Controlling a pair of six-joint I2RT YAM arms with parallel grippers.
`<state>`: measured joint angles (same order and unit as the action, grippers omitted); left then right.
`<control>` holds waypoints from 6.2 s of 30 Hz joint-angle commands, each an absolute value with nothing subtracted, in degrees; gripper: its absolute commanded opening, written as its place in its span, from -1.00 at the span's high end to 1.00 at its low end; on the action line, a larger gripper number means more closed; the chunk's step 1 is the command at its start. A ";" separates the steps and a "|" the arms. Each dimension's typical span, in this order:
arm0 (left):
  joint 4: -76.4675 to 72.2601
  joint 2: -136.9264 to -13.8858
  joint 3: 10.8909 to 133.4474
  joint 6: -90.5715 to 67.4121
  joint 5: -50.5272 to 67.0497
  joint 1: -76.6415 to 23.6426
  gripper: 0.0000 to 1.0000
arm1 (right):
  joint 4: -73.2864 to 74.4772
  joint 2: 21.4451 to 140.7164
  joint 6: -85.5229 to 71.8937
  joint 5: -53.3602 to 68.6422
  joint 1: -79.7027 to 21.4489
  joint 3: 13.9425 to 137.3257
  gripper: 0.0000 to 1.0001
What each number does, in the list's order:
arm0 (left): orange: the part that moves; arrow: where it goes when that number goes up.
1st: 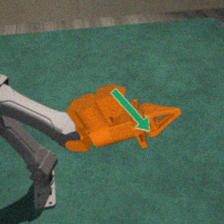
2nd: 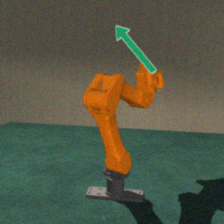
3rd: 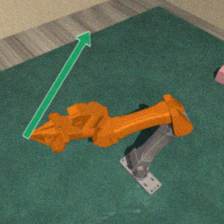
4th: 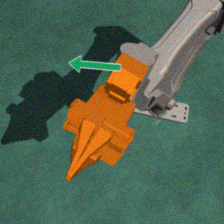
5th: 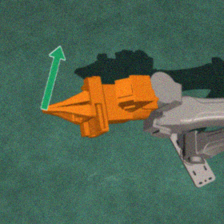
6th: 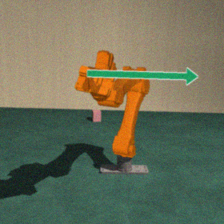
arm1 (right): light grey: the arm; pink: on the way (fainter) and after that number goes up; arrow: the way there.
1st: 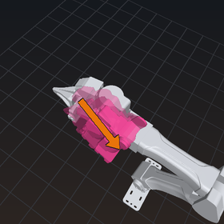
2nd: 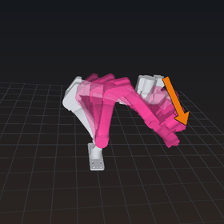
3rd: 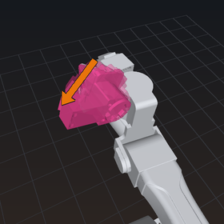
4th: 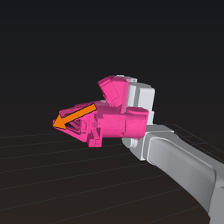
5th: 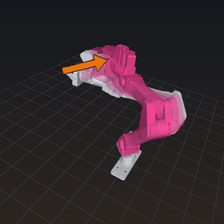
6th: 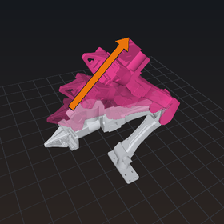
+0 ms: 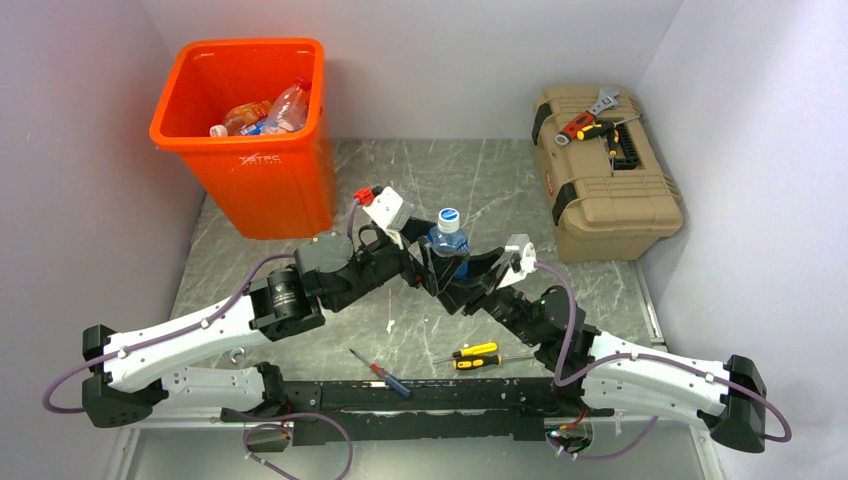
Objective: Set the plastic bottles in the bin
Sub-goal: Pick up the plastic bottle from the corner of the board, then place the plastic bottle in the trash bin.
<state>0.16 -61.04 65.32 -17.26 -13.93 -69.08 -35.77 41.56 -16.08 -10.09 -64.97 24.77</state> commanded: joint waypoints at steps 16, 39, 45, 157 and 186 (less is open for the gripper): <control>5.66 -63.31 68.86 -18.68 -12.18 -69.08 -0.32 | -34.93 42.68 -14.30 -8.85 -65.48 29.50 0.30; 22.50 -52.15 72.49 -1.98 4.19 -68.99 0.46 | 6.06 29.83 -13.83 -0.27 -65.49 51.01 -0.99; 9.90 -45.27 66.99 -5.00 14.77 -68.99 0.53 | 8.99 35.38 -12.21 13.91 -65.48 56.72 -0.99; -7.36 -76.69 112.50 42.29 -39.33 -52.42 1.00 | 7.99 19.82 -21.13 -11.48 -65.48 35.39 -1.00; 6.96 -91.63 102.75 -2.98 -13.07 -4.07 1.00 | -0.26 29.19 -20.35 -10.06 -65.48 29.53 -0.99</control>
<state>2.96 -90.04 103.07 -3.11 -3.38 -6.15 2.76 29.28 -21.39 -8.45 -65.25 28.38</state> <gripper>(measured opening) 0.398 0.995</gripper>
